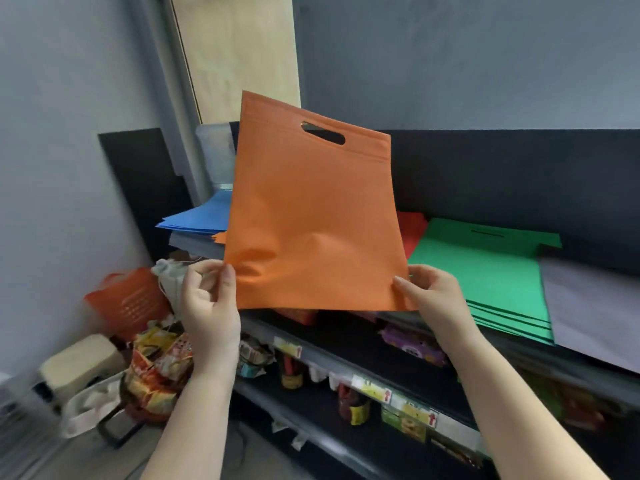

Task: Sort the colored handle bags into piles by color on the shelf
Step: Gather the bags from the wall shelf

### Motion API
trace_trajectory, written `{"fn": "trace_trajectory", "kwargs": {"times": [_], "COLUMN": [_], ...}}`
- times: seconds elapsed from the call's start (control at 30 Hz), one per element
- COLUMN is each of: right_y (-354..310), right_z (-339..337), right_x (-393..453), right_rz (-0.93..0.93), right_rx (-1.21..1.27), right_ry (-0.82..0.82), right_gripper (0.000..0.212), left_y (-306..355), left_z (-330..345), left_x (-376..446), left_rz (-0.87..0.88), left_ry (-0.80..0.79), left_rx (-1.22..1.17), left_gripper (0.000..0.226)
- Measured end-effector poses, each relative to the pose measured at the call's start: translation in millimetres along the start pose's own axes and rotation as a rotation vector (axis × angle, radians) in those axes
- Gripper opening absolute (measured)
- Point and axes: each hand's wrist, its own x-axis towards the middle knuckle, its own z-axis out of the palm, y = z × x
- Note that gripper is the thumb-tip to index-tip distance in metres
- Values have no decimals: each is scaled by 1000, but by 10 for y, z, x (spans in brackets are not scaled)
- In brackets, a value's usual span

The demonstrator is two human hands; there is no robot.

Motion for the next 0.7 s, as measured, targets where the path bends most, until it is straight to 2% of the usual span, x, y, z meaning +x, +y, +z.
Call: {"fn": "trace_trajectory", "kwargs": {"times": [0.07,0.2,0.37,0.57,0.7], "right_y": [-50,-141,-116,-114,-63], "right_z": [298,862,1359,1817,2067], "right_x": [76,190,351,757,1116], "right_rz": [-22,-87,-172,-241,-256], "right_rx": [43,69,-48,-192,-283], "right_ry": [14,22,27,46,71], "right_gripper": [8,19,15,24,12], "left_y": [-123,-414,-784,-1241,-1535], "left_z": [-200,-522,-708,-654,-464], "left_x": [203,657,1048,1556,1939], "left_rz": [4,32,38,68,87], "left_ry": [-7,-43,-30,-64,-98], "left_rx": [3,83,208,305,351], "left_gripper": [18,18,18,5,6]}}
